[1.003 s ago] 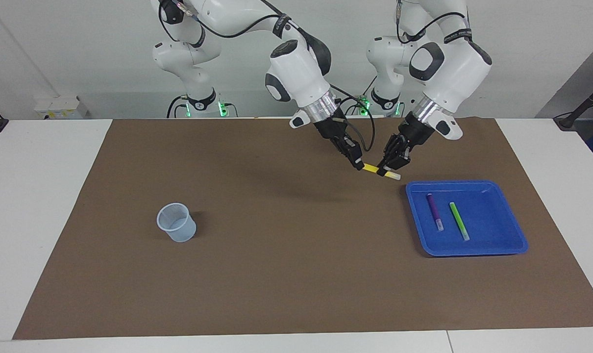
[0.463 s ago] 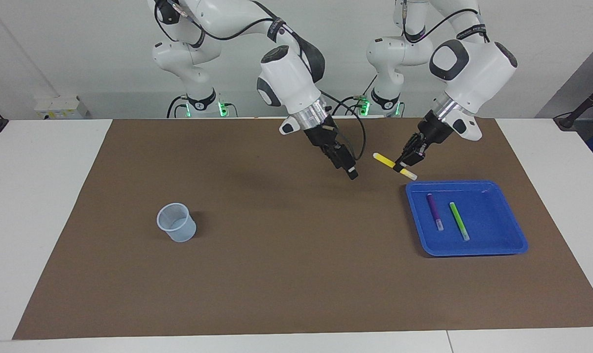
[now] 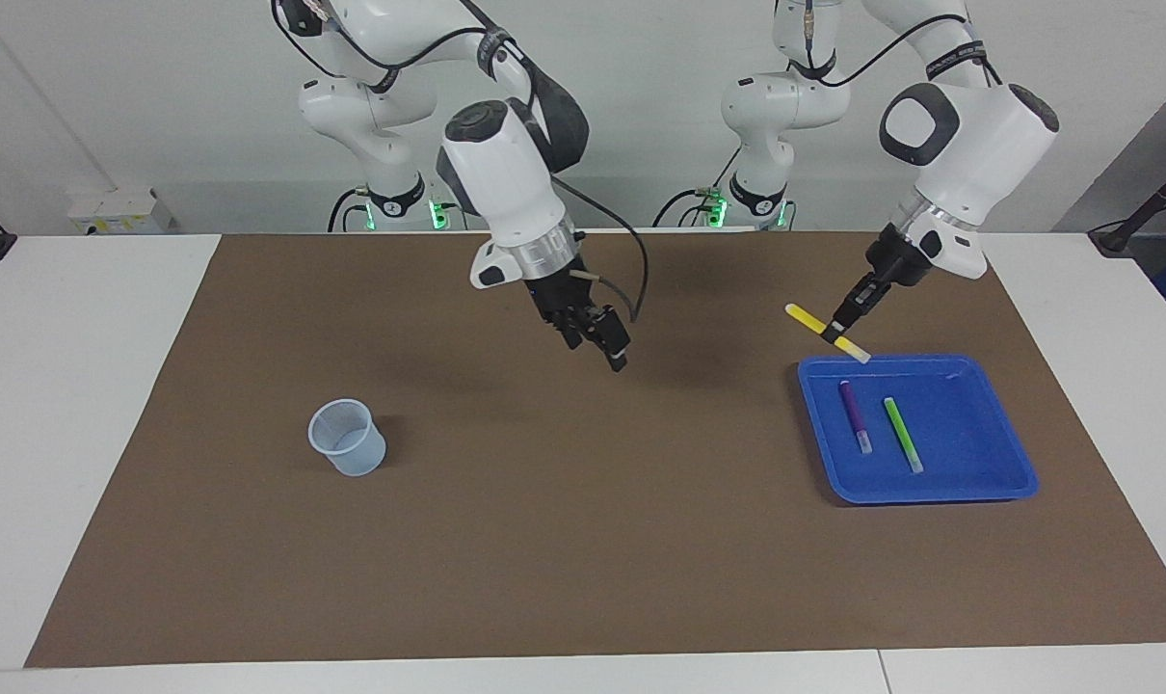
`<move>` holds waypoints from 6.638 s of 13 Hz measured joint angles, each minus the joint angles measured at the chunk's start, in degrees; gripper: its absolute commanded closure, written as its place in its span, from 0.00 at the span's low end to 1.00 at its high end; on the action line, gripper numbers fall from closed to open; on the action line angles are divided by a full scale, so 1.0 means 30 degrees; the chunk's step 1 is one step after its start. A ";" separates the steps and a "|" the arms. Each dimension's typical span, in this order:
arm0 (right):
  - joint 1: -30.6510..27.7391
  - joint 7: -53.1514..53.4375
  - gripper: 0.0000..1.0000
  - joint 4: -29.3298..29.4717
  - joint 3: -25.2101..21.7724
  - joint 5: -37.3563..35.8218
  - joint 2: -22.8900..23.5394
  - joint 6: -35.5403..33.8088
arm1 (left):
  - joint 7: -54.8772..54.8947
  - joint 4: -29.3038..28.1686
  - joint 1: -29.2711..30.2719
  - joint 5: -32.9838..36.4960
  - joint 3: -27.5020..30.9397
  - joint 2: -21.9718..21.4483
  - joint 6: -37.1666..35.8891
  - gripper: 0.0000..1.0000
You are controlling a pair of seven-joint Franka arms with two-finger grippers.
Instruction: Right arm passes pens to left for tray arrangement
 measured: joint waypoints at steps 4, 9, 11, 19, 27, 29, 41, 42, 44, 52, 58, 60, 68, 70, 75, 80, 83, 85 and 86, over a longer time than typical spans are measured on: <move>-0.2443 -0.4981 0.00 0.0006 -0.0037 -0.0079 -0.1380 -0.3575 | 0.5667 0.0299 0.1696 0.2512 0.0054 0.0786 0.0001 1.00; -0.5409 -1.1815 0.00 0.0159 -0.0114 -0.1157 -0.2789 -0.7631 | 0.9325 0.2270 0.2394 0.5300 0.0070 0.2612 0.0005 1.00; -0.6234 -1.3999 0.00 0.0309 -0.0320 -0.1600 -0.3521 -0.8660 | 1.0001 0.2526 0.2421 0.5888 0.0063 0.2952 0.0083 1.00; -0.9185 -2.0443 0.00 0.0312 -0.0538 -0.2043 -0.4349 -0.9633 | 1.0972 0.4857 0.3178 0.9018 0.0090 0.6739 0.1466 1.00; -0.8367 -2.1447 0.00 0.0347 -0.0729 -0.3618 -0.4381 -0.9608 | 1.2404 0.4987 0.4331 0.9178 0.0028 0.9111 0.2501 1.00; -0.7175 -2.1661 0.00 0.0356 -0.2009 -0.4012 -0.4388 -0.9604 | 1.2404 0.4857 0.4332 0.9204 0.0043 0.9111 0.2999 1.00; -0.4760 -2.2345 0.00 0.0393 -0.5068 -0.3961 -0.4701 -0.9664 | 1.2403 0.3255 0.4553 0.9234 0.0080 0.9127 0.5082 0.01; -0.4760 -2.2344 0.00 0.0393 -0.5074 -0.3960 -0.4705 -0.9665 | 1.2404 0.3377 0.4553 0.9234 0.0079 0.9121 0.5142 0.01; -0.4761 -2.2345 0.00 0.0393 -0.5085 -0.3664 -0.4726 -0.9665 | 1.2404 0.3902 0.4553 0.9234 0.0068 0.9096 0.5201 0.00; -0.4863 -2.2345 0.00 0.0393 -0.5191 -0.2997 -0.4791 -0.9665 | 1.2404 0.4488 0.4547 0.9239 -0.0096 0.8248 0.5233 0.00; -0.4864 -2.2345 0.00 0.0393 -0.5252 -0.2996 -0.4844 -1.0161 | 1.2328 0.5059 0.3427 0.9240 -0.0297 0.6475 0.2471 0.00; -0.4864 -2.2345 0.00 0.0393 -0.5272 -0.2996 -0.4896 -1.0289 | 1.1956 0.6169 0.2614 0.9240 -0.0327 0.5728 -0.0269 0.00; -0.4860 -2.2344 0.00 0.0376 -0.5273 -0.2996 -0.4926 -1.0349 | 0.8704 0.9144 0.0485 0.9816 -0.0397 0.3666 -0.6311 0.00; -0.4831 -2.2344 0.00 0.0376 -0.5272 -0.2996 -0.4927 -1.0349 | 0.8701 0.9152 0.0438 0.9817 -0.0406 0.2613 -0.6925 0.00; -0.4806 -2.2343 0.00 0.0376 -0.5256 -0.3003 -0.4931 -1.0349 | 0.8626 0.9148 0.0108 0.9299 -0.0418 0.1734 -0.8368 0.00; -0.4801 -2.2263 0.00 0.0768 -0.5249 -0.3014 -0.4856 -1.1152 | 0.8526 0.9156 0.0059 0.8225 -0.0379 0.1366 -0.8461 0.00; -0.4802 -2.2011 0.00 0.1500 -0.5249 -0.3020 -0.4531 -1.1982 | 0.8506 0.9139 0.0086 0.8218 -0.0167 0.1349 -0.8479 0.00; -0.4807 -2.1989 0.00 0.1586 -0.5249 -0.3029 -0.4407 -1.1985 | 0.8506 0.9118 0.0085 0.8208 -0.0140 0.1349 -0.8480 0.00; -0.4815 -2.1983 0.00 0.1600 -0.5253 -0.3032 -0.4365 -1.1988 | 0.8506 0.9118 0.0067 0.8198 -0.0157 0.1349 -0.8480 0.00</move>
